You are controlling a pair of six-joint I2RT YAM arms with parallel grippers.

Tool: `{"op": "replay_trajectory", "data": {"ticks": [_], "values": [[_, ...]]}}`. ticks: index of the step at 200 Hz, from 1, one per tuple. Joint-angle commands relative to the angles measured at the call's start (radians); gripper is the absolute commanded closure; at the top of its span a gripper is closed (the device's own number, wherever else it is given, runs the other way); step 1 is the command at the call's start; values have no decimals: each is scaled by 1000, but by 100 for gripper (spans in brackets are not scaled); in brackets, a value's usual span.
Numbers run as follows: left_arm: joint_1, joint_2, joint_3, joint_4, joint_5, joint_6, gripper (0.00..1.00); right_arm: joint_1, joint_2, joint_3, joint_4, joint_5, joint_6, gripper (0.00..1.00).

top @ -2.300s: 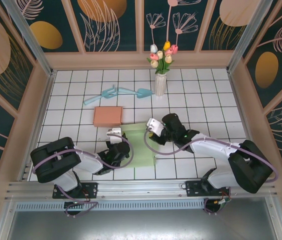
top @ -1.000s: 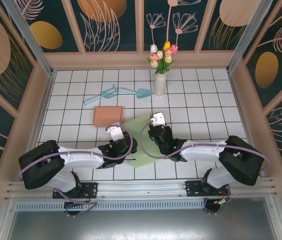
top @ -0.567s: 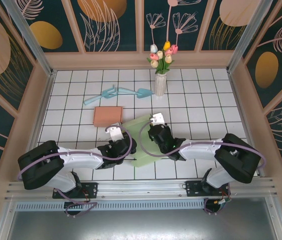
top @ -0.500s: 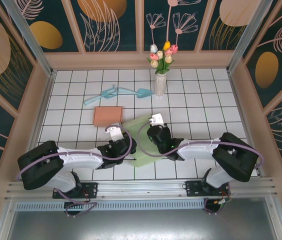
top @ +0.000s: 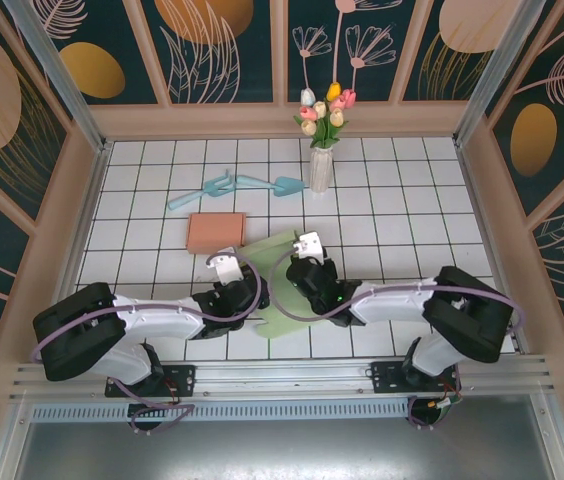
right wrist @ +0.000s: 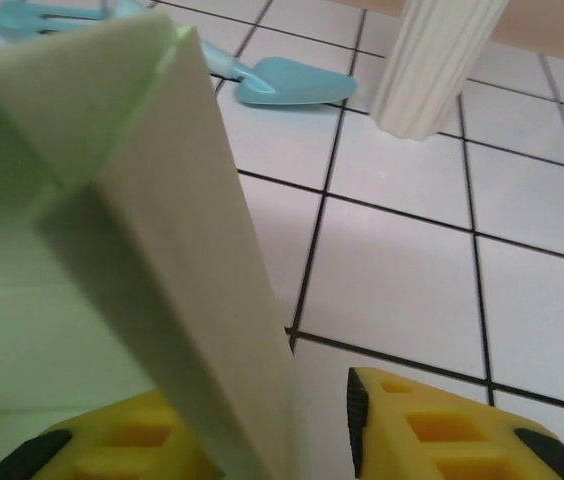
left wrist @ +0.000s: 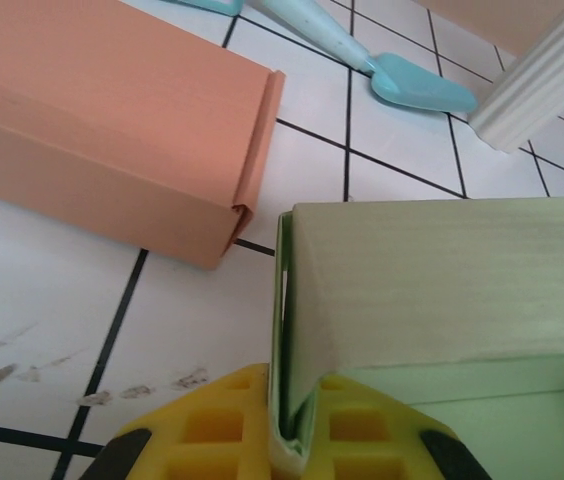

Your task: Fold the paper box

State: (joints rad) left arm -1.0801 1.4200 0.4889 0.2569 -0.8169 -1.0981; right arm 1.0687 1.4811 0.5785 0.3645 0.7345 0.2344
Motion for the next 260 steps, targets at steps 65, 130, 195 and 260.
{"op": "replay_trajectory", "data": {"ticks": [65,130,195,260], "values": [[3,-20,-21,1,-76,7,100,-4,-445,-172,7,-255,13,44],[5,-11,108,-59,42,339,100,-19,-688,-108,-282,-213,-60,41],[4,238,599,-616,384,706,100,-76,-1014,-153,-427,26,66,37],[4,499,903,-1084,332,859,100,-108,-1312,-242,-437,-29,87,38]]}}
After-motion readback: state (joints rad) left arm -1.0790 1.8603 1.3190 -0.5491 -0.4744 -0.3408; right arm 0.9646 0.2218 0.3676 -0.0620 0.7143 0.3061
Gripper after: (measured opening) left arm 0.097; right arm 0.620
